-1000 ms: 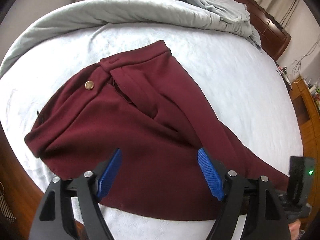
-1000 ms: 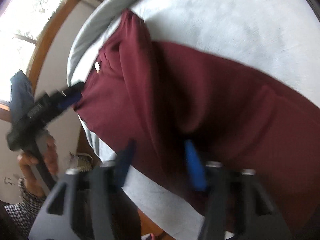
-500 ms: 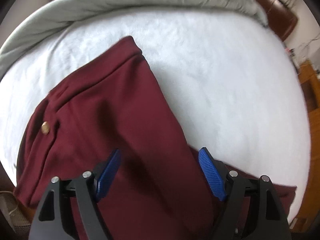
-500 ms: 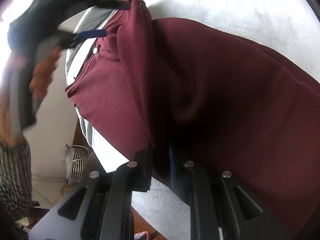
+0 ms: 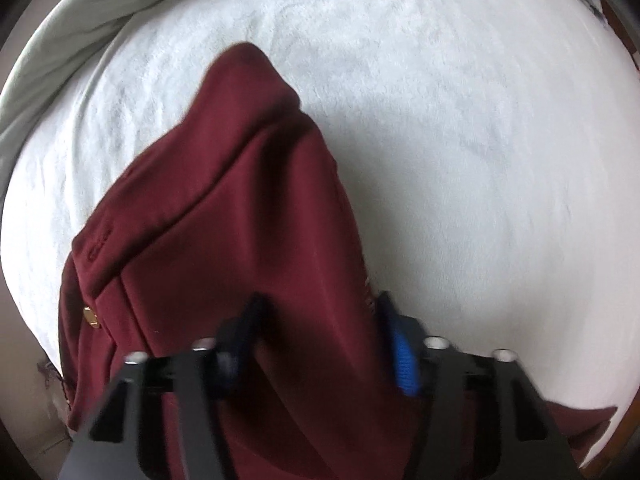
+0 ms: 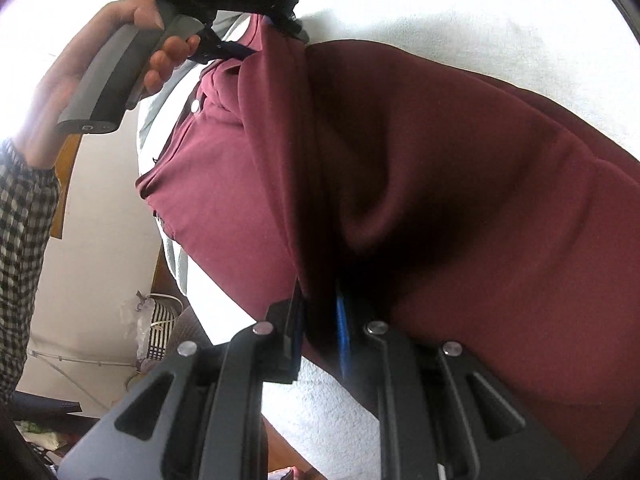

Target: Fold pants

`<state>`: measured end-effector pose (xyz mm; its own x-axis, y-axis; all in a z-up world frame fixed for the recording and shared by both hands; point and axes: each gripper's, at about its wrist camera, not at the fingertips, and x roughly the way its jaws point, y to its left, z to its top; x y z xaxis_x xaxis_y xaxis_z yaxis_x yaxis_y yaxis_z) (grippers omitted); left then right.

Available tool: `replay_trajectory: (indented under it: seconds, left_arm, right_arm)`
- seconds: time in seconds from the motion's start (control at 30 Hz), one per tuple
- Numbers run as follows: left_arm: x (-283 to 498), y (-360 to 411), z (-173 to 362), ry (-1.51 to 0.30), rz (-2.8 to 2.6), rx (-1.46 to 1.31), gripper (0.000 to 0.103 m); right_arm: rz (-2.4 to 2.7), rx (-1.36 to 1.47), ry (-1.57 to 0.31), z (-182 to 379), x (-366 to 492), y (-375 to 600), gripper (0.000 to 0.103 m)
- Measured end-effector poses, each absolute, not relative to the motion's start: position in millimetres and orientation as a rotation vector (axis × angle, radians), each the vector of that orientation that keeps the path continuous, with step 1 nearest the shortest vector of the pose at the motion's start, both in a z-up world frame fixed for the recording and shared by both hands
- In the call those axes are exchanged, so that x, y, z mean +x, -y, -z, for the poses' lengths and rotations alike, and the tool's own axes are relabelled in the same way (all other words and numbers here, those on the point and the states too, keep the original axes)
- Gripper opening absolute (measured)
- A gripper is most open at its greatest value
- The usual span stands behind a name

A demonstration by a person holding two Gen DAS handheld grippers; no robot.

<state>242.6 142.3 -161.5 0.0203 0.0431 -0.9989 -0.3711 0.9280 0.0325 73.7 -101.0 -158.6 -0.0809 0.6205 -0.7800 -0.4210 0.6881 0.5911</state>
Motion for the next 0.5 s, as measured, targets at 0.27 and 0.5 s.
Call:
replay_trajectory:
  seconds: [0.27, 0.5]
  left_arm:
    - [191, -160, 103, -1.293, -0.277, -0.338, 0.012]
    - [50, -196, 60, -0.989, -0.318, -0.440, 0.012]
  right_arm:
    - [-0.851, 0.263, -1.401, 156, 80, 118, 0.015]
    - [-0.860, 0.244, -1.364, 146, 76, 124, 0.019]
